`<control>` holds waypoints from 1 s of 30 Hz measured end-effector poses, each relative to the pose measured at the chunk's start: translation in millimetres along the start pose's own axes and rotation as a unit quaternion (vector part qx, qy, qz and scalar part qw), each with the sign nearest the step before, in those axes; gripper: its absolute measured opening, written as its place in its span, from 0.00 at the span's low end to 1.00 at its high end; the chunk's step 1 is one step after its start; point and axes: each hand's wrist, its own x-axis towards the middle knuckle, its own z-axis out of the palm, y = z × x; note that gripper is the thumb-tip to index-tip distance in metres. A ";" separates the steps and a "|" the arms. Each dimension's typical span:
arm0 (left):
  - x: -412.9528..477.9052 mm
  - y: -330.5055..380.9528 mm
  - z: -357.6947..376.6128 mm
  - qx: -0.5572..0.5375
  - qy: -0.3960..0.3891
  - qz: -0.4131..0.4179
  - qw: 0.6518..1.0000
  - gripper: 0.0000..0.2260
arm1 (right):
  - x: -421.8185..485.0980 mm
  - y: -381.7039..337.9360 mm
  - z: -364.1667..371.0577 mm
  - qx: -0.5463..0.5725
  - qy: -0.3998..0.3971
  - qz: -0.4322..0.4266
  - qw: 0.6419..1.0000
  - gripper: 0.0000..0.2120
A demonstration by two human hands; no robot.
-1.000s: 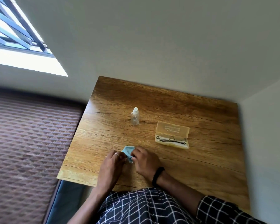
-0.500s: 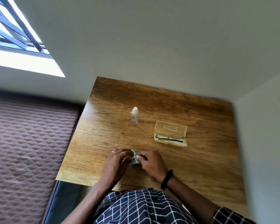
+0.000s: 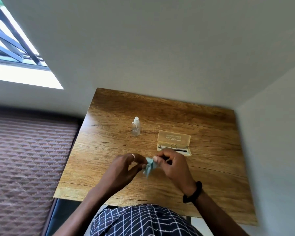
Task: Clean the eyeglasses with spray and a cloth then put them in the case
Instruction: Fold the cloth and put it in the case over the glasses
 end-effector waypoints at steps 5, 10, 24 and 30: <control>14.7 30.8 -10.9 -0.061 0.070 0.038 0.995 0.05 | 6.9 -26.7 -34.7 0.077 -0.030 -0.003 0.997 0.07; 30.1 57.9 -10.8 -0.080 0.080 0.069 0.991 0.08 | 11.6 -44.4 -54.7 0.095 -0.029 -0.005 0.995 0.08; 30.8 85.9 22.7 -0.076 0.077 0.064 0.992 0.10 | 6.3 -55.6 -73.1 0.073 0.041 0.033 0.996 0.07; 28.1 87.9 19.8 -0.213 0.073 -0.009 0.974 0.06 | 2.4 -57.5 -84.2 0.153 0.034 0.095 0.983 0.05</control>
